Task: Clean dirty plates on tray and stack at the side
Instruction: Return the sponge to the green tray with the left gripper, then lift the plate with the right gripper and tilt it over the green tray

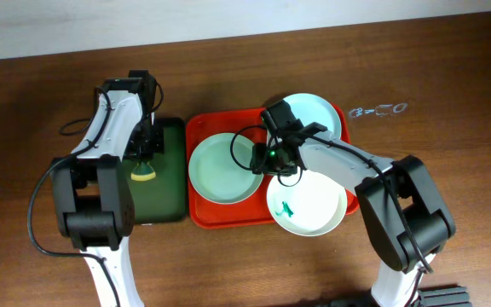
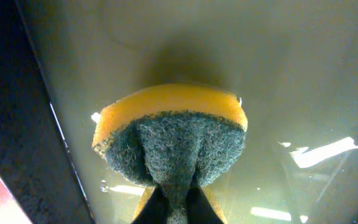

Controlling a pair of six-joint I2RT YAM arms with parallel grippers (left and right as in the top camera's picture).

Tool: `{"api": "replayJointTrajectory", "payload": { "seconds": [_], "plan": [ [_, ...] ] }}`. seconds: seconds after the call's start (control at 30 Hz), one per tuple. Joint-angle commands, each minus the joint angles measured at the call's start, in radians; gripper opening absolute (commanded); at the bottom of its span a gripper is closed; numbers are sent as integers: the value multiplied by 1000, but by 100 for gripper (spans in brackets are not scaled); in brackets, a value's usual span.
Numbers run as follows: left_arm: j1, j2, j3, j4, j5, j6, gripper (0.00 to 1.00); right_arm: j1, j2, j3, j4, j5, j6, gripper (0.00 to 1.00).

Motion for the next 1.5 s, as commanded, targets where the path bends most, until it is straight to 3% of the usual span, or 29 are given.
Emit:
{"api": "replayJointTrajectory", "payload": {
  "seconds": [0.0, 0.1, 0.2, 0.37, 0.4, 0.43, 0.5, 0.53, 0.6, 0.67, 0.9, 1.03, 1.17, 1.3, 1.47],
  "plan": [
    [3, -8, 1, -10, 33, -8, 24, 5, -16, -9, -4, -5, 5, 50],
    [7, -10, 98, -98, 37, -8, 44, 5, -16, -9, -3, 3, 5, 50],
    [24, -46, 230, -161, 64, -8, 53, 5, -16, -9, -4, 3, 5, 50],
    [86, -151, 345, -153, 232, -9, 61, 5, -16, -9, -4, 3, 5, 50],
    [105, -174, 345, -148, 251, -9, 69, 5, -16, -9, -4, 3, 5, 50],
    [117, -185, 345, -153, 251, -8, 88, 5, -16, -9, -4, 3, 5, 45],
    [129, -187, 345, -164, 248, -8, 99, 5, -16, -9, -4, 3, 5, 33],
    [130, -187, 342, -171, 248, -8, 99, 5, -16, -9, -4, 3, 5, 29],
    [129, -187, 342, -176, 248, -8, 99, 5, -16, -9, -4, 6, 5, 13],
    [129, -187, 342, -176, 248, -8, 99, 5, -16, -9, -4, 7, 5, 4],
    [129, -187, 342, -176, 248, -8, 99, -1, -18, -3, -9, -19, 5, 4],
    [129, -187, 342, -176, 248, -8, 100, -87, -61, 85, -118, -237, -18, 4],
    [129, -187, 342, -176, 248, -8, 100, -135, -137, 177, -272, -255, -45, 4],
    [129, -187, 342, -176, 248, -8, 99, -92, -154, 281, -367, -130, -15, 4],
    [129, -187, 342, -176, 248, -8, 99, 63, -151, 292, -287, 80, 72, 4]
  ]
}}
